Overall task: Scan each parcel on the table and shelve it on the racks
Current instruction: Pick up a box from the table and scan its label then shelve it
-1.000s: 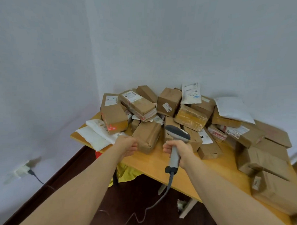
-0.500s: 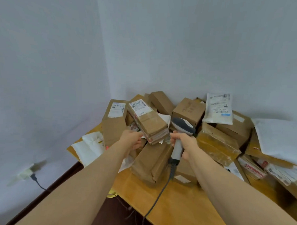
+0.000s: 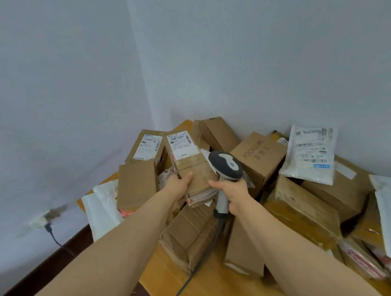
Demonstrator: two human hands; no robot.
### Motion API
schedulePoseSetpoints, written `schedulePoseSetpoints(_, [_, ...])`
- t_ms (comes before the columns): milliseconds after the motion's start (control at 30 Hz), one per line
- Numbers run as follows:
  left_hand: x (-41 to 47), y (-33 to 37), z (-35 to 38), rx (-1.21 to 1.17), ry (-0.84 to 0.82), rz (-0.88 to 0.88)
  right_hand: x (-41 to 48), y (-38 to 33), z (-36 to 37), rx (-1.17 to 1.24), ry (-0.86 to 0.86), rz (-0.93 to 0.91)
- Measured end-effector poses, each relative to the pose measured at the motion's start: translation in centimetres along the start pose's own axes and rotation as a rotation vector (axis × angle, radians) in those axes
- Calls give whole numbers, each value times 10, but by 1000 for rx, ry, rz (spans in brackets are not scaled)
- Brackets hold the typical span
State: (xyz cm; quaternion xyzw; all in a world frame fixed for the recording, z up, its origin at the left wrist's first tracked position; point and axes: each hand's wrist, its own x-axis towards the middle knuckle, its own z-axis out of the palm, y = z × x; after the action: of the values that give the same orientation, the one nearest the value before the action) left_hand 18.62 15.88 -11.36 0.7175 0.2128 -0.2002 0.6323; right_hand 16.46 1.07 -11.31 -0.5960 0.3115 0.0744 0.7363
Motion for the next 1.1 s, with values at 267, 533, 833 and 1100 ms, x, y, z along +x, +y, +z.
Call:
schedulePoseSetpoints(267, [-44,5,-14,-126,-86,12,-44,2,-16,51,14,-127])
schedulePoseSetpoints(533, [-137,-2,-58,-240,-299,30,-143,29,-29,177,18,-207])
schedulePoseSetpoints(833, [-232,-37,-112,-216,-369,122,-257,81,-36,191,-48,-288])
schedulePoseSetpoints(1100, [-278,-58,-137,-132,-421,127,-294,77,-44,66,-171,-320])
